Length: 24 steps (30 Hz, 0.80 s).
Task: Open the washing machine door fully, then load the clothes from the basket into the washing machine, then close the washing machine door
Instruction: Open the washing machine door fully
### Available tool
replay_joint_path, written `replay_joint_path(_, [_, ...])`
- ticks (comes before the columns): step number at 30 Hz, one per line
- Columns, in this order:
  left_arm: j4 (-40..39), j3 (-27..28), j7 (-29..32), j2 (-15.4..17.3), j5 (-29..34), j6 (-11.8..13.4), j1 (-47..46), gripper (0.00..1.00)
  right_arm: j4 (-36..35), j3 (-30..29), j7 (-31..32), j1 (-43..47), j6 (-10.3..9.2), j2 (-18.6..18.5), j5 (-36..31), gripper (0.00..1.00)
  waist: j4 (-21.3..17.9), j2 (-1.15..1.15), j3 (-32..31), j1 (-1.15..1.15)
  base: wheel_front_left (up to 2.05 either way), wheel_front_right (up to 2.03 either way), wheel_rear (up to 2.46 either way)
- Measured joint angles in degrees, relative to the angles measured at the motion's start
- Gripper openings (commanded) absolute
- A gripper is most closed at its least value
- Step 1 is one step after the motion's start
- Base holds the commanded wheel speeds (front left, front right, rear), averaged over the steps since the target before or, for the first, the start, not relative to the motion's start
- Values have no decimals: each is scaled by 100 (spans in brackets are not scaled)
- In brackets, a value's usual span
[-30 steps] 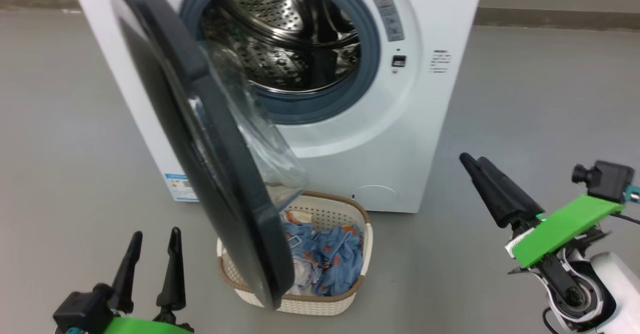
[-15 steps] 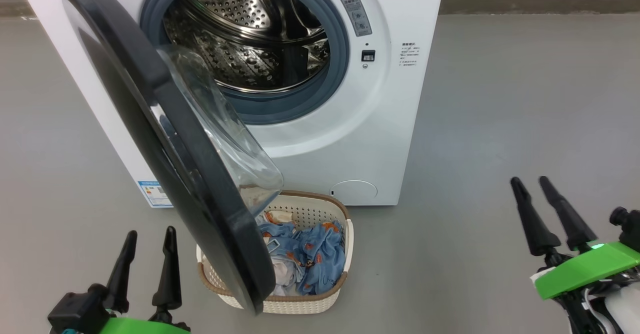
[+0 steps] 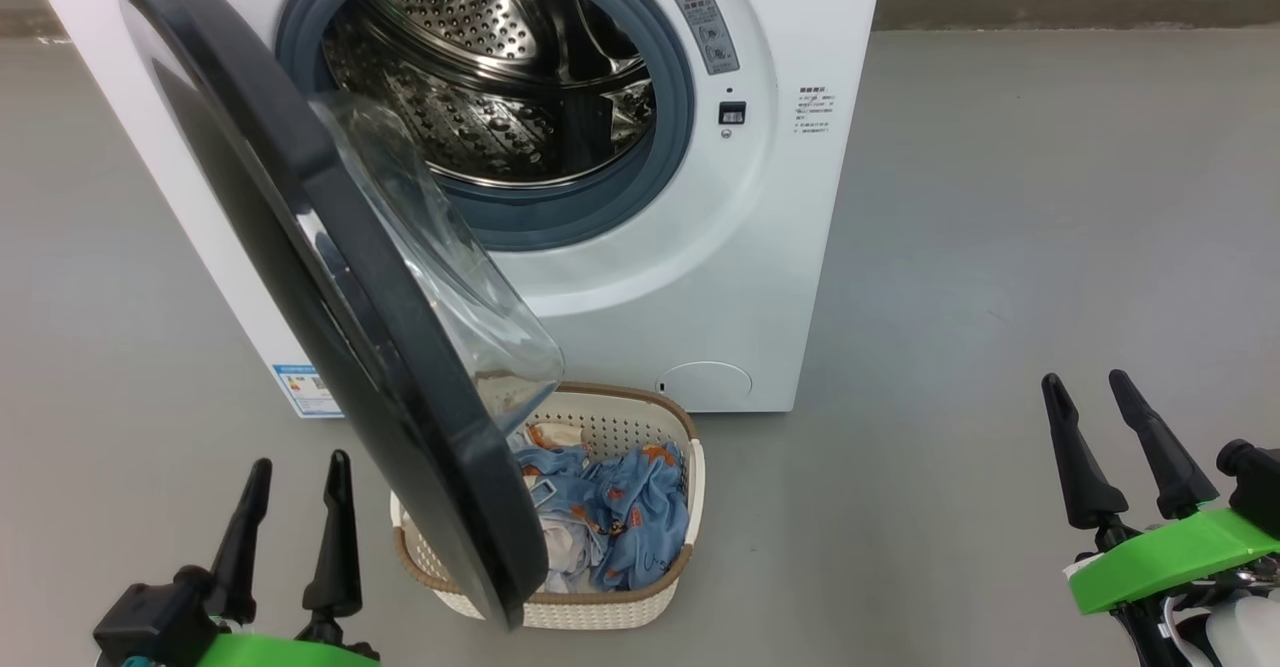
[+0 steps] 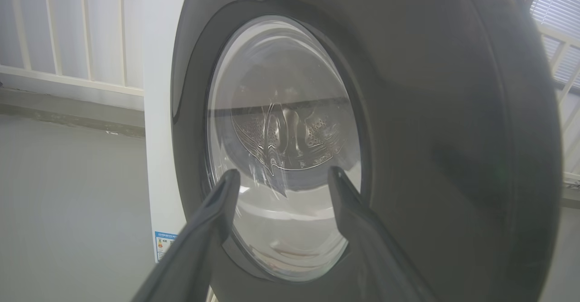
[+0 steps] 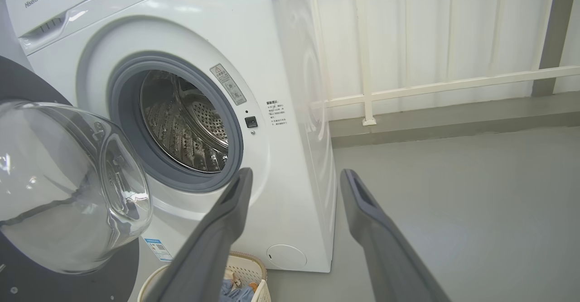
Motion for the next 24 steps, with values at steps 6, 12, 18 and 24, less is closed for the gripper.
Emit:
replay_joint_path(6, [-1, -1, 0, 2, 19, -1, 0, 100, 37, -83, 0, 0, 0, 90, -92, 100, 2, 0, 0, 0, 0, 0, 0])
replay_joint_path(12, [1, -9, 0, 11, 51, -1, 0, 100, 80, -83, 0, 0, 1, 153, -205, 100, 17, 0, -8, 0, 0, 0, 0])
replay_joint_path(18, [8, -11, 0, 23, 51, -1, 0, 100, 136, -73, 0, 0, 1, 160, -256, 100, 7, 0, -21, 0, 0, 0, 0])
replay_joint_path(24, [15, -9, 0, 22, 57, -1, 0, 100, 159, -80, 0, 0, 1, 175, -353, 100, -11, 0, -7, 0, 0, 0, 0])
